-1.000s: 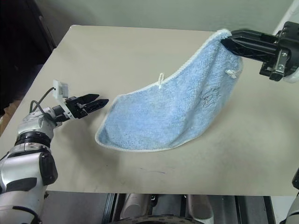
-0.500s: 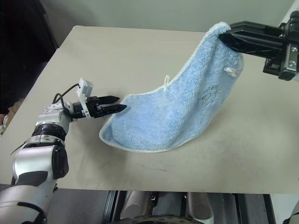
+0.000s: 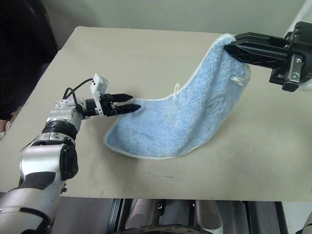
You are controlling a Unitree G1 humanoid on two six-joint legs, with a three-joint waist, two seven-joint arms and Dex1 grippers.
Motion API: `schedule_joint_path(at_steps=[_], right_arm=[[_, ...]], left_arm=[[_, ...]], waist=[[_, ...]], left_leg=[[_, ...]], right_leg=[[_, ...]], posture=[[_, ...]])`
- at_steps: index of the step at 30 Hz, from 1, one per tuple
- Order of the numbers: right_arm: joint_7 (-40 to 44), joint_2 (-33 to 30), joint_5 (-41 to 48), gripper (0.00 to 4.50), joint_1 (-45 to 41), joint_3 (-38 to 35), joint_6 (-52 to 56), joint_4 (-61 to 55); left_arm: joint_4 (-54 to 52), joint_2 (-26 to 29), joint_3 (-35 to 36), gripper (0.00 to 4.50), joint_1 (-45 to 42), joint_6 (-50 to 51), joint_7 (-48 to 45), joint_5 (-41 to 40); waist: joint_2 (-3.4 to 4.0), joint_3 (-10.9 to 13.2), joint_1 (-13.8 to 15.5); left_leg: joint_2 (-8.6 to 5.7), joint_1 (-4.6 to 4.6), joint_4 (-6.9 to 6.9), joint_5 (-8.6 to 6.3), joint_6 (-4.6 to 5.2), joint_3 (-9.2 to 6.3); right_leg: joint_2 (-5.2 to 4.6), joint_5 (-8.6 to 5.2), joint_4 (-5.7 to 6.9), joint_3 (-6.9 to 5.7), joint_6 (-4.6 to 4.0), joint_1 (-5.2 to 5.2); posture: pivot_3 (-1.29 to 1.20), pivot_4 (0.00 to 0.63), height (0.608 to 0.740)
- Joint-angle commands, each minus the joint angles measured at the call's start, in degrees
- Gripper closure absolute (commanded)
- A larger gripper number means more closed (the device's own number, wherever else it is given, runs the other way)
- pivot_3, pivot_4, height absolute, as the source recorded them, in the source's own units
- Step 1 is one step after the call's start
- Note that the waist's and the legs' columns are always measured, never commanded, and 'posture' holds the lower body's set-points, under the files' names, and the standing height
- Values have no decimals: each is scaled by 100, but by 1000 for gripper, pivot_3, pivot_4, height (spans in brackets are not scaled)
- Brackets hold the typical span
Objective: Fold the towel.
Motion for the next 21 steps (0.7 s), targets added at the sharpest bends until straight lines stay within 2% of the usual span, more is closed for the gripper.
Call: schedule_joint_path(at_steps=[1,5,10,15,18,21], right_arm=[[-50,-116,144,4479,-91,-132,-81,-93],[-76,-127,162,4479,-121,-74,-89,-124],[-95,-150,188,4479,-78,-85,-78,-181],[-162,-215,263,4479,57,-193,-51,-289],[-207,-235,312,4500,96,-212,-69,-322],[-238,-257,312,4500,129,-218,-96,-350]], left_arm=[[96,-66,-114,0,-271,-30,257,230],[231,-239,-292,0,-459,122,531,518],[311,-413,-149,0,-650,385,862,497],[364,-359,-399,0,-659,635,587,807],[350,-341,-271,608,-690,723,283,681],[348,-285,-255,1699,-662,846,71,670]], waist=[[0,0,0],[0,0,28],[0,0,50],[0,0,48],[0,0,42],[0,0,47]], left_leg=[[0,0,2,-1,1,0],[0,-4,17,-2,4,-2],[-4,-7,29,-7,16,-1],[-3,-6,31,-6,16,2],[-3,-6,31,-6,16,7],[-4,-11,31,-6,16,6]], right_leg=[[0,0,0,0,1,0],[0,2,4,-1,6,3],[-1,5,5,-1,13,7],[0,6,6,-1,13,6],[1,6,6,1,14,5],[0,4,6,1,16,2]], posture=[[0,150,697],[0,150,697],[0,150,697],[0,150,697],[0,150,697],[0,150,697]])
